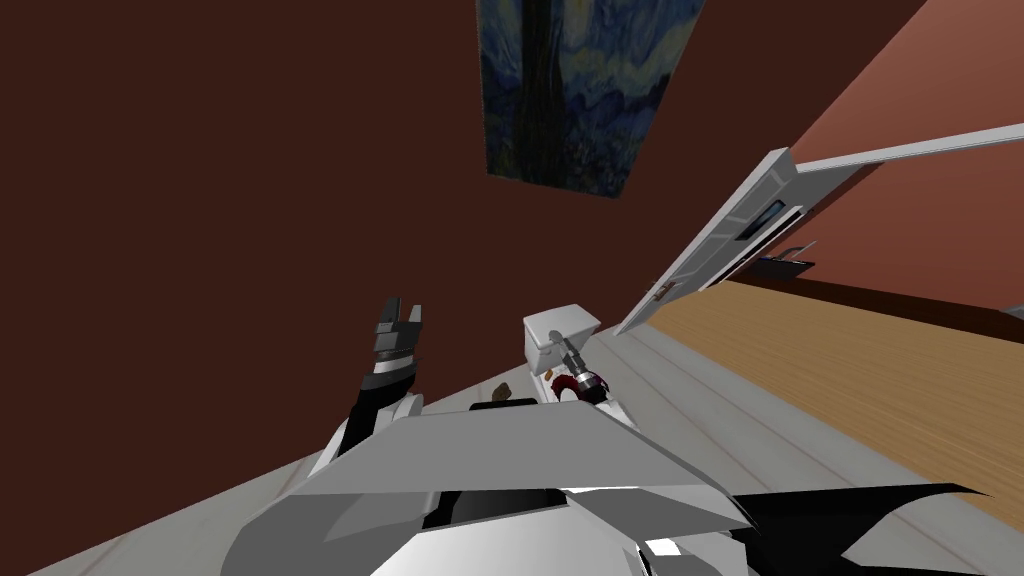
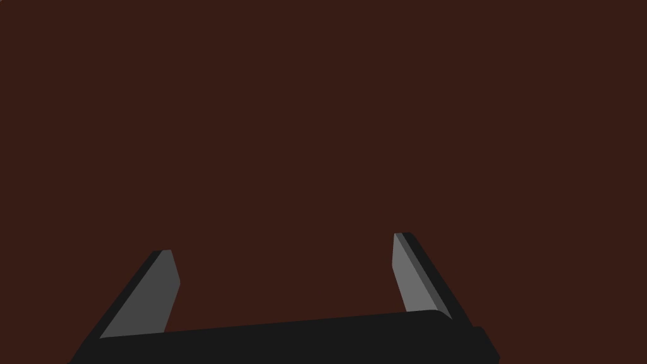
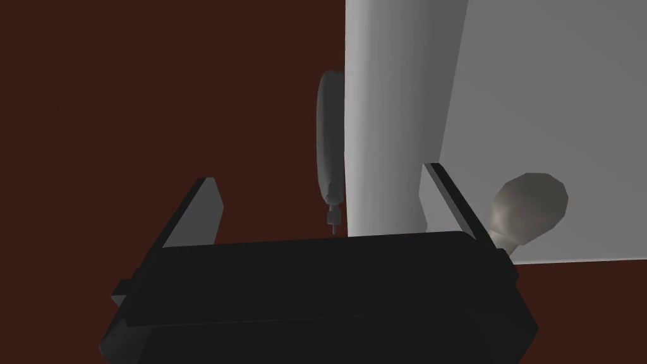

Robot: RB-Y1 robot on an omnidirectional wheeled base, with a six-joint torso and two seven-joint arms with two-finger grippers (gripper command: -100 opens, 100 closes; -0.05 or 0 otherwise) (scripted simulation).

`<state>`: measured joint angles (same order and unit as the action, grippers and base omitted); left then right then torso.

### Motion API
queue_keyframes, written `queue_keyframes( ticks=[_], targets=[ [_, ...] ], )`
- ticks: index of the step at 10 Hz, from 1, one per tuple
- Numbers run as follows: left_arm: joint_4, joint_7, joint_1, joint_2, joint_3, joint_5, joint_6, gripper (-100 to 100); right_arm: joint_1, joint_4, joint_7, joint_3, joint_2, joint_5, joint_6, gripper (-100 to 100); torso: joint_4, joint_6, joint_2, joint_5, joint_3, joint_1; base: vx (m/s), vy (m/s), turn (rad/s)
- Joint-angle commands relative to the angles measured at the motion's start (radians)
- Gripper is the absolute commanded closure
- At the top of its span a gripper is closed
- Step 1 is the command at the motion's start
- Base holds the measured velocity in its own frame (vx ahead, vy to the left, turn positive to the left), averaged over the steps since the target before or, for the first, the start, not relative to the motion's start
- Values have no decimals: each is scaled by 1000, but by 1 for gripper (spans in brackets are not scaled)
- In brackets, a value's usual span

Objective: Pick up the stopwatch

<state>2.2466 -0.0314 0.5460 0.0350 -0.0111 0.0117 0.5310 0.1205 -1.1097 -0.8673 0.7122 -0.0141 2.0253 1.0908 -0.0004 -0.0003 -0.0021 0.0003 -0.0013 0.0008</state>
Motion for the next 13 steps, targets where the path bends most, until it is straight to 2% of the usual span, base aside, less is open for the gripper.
queue_keyframes(
  ticks=[1,2,3,4,6,7,9,10,13],
  targets=[
    [0,0,0,0,0,0,0,0,3,-5,-8,1,-33,7,4,-100,0,0,0,0,0,0,23,0,4],
    [0,0,0,0,0,0,0,0,0,-3,-6,0,-20,4,1,-100,0,0,1,0,0,0,7,0,2],
    [0,0,0,0,0,0,0,0,0,-4,-7,0,-22,4,2,0,0,0,2,0,1,0,0,0,0],
    [0,0,0,0,0,0,0,0,-20,11,16,-19,-20,28,-29,-100,0,0,2,0,1,-1,-32,-27,69],
    [0,0,0,0,0,0,0,0,-58,40,61,-56,-16,77,-90,-100,2,-1,6,-1,3,-4,-99,-60,98],
    [0,0,0,0,0,0,0,0,-58,40,61,-56,-16,77,-90,-100,3,-2,6,-1,4,-5,-83,-55,43],
    [0,0,0,0,0,0,0,0,-97,69,106,-93,-13,125,-150,-100,2,-2,2,-1,2,-5,-64,-54,87],
    [0,0,0,0,0,0,0,0,-97,69,106,-93,-13,125,-150,-100,2,-3,1,-1,1,-5,-55,-38,37],
    [0,0,0,0,0,0,0,0,-155,113,174,-149,-8,198,-238,-100,3,-6,-5,-2,-2,-6,-76,-52,87]
  ],
)
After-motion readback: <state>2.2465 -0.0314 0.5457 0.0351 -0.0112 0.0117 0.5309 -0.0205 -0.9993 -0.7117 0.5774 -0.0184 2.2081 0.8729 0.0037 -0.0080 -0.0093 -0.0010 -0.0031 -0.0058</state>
